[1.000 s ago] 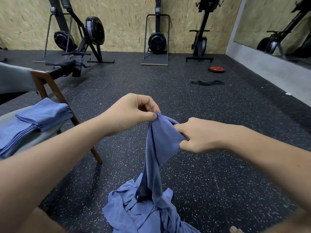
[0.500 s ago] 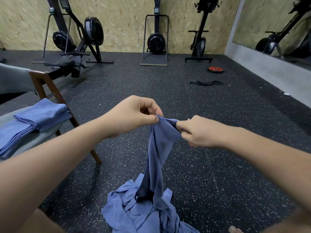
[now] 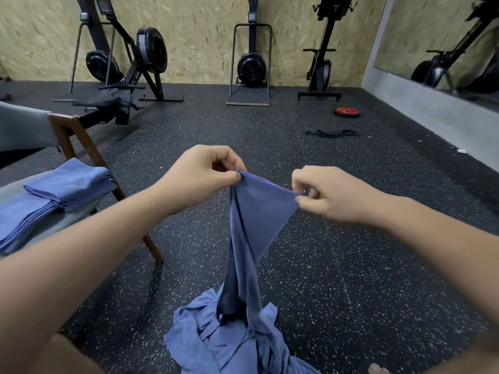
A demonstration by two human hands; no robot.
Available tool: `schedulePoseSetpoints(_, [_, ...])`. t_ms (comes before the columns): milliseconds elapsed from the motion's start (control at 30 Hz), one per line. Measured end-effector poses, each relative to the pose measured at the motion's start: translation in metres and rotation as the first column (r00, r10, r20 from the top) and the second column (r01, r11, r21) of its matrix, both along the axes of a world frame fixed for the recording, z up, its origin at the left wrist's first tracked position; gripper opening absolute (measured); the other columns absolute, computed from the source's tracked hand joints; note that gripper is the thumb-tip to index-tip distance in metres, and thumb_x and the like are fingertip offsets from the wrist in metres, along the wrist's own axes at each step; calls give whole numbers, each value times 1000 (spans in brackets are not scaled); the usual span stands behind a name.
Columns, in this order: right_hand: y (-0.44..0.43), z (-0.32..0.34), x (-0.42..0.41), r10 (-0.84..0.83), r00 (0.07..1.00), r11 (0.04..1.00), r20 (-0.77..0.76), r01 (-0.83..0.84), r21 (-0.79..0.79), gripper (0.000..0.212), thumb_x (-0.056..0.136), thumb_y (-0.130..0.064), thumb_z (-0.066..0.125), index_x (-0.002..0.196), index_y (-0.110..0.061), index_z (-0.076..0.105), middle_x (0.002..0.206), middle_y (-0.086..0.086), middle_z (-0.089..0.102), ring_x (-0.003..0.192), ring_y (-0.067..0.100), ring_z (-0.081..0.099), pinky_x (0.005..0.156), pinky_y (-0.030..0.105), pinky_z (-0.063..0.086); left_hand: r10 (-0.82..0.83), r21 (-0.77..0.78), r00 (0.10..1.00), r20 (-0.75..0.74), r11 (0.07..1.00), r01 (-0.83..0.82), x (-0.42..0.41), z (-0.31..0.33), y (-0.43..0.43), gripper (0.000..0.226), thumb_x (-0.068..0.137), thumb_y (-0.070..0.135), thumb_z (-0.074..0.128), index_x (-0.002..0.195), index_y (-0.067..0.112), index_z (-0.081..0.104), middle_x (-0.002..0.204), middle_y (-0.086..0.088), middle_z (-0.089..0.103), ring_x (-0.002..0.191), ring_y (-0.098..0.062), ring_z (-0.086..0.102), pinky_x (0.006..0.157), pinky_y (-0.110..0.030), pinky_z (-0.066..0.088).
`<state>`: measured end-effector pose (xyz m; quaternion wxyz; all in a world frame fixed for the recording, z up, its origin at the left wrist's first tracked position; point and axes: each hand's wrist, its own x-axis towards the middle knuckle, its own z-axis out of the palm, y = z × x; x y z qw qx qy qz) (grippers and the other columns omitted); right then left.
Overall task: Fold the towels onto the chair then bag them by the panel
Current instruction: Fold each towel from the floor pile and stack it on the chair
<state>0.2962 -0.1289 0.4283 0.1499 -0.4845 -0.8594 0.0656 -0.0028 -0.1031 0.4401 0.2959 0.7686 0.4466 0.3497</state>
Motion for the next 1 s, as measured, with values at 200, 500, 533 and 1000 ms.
schedulePoseSetpoints(200, [-6,18,2,-70,911,997,-406,72,-11,20,84,-4,74,80,-20,63,72,-1,69,62,10,54,63,33,46,86,28,995,43,996,-87,0,-2,4,17,91,9,72,88,25,78,77,1,72,64,-11,53,58,-25,39])
schedulePoseSetpoints(500, [-11,28,6,58,993,995,-108,-49,84,21,85,-8,71,87,-27,63,81,-7,58,72,15,55,66,23,43,64,88,995,72,994,-70,6,4,1,17,92,10,74,88,27,78,79,4,71,68,-9,55,64,-28,41])
schedulePoseSetpoints(533, [-10,29,7,57,993,993,-105,-45,111,19,87,-11,73,84,-26,62,80,-8,60,73,15,57,65,22,42,69,88,994,81,993,-76,5,5,1,17,92,10,74,89,26,78,78,6,70,67,-9,54,63,-27,40])
schedulePoseSetpoints(1000, [-10,47,16,-18,809,1000,-587,23,2,32,96,-11,79,122,-24,65,88,1,76,83,37,70,79,48,56,44,73,951,307,995,-70,14,17,-3,14,94,3,76,98,16,81,81,-10,69,77,-16,59,78,-40,48])
